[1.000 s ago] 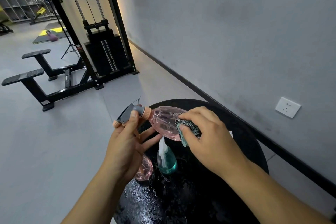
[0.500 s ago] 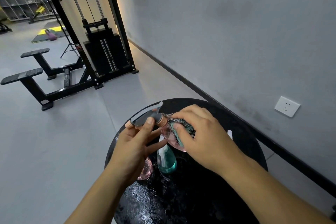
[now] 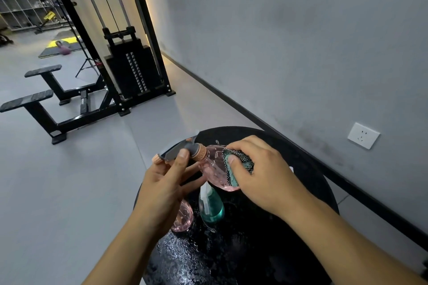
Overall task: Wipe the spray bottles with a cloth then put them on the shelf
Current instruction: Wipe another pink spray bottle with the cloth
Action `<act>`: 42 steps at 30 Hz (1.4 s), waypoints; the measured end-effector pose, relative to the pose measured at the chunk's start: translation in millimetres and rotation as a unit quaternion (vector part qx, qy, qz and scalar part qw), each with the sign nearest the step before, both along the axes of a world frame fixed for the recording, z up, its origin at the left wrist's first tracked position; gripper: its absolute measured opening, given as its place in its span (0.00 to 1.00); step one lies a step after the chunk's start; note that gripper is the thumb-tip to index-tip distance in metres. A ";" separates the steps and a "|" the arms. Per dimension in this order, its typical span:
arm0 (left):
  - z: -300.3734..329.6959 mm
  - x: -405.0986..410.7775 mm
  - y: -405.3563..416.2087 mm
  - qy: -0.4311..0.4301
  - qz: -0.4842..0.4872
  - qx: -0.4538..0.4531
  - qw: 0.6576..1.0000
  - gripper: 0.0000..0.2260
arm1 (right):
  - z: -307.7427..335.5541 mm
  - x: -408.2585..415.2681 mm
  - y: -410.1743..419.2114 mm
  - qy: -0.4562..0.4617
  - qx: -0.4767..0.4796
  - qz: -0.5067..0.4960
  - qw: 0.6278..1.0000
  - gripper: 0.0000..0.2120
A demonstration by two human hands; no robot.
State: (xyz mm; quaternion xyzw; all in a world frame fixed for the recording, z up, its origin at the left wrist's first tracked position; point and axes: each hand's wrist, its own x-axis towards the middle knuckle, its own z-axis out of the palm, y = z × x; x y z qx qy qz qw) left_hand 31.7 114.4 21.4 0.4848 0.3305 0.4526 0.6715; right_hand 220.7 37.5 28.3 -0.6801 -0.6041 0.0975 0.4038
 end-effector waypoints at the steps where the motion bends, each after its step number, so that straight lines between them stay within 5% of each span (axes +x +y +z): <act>1: -0.7 0.2 0.5 0.001 0.003 -0.003 1.000 0.11 | -0.3 -0.8 -0.1 -0.005 0.001 -0.001 1.000 0.11; 6: -1.4 1.6 -1.7 0.007 -0.003 -0.007 1.000 0.10 | 0.7 -9.7 -1.5 -0.041 0.012 0.032 0.999 0.12; 24: 16.6 -6.2 3.1 -0.065 0.034 -0.043 0.996 0.13 | 2.1 3.3 -3.5 0.078 0.044 -0.018 0.996 0.11; 42: 17.5 1.1 3.7 0.017 0.159 -0.001 0.987 0.05 | -5.0 -19.5 -7.5 0.094 0.063 0.032 0.993 0.10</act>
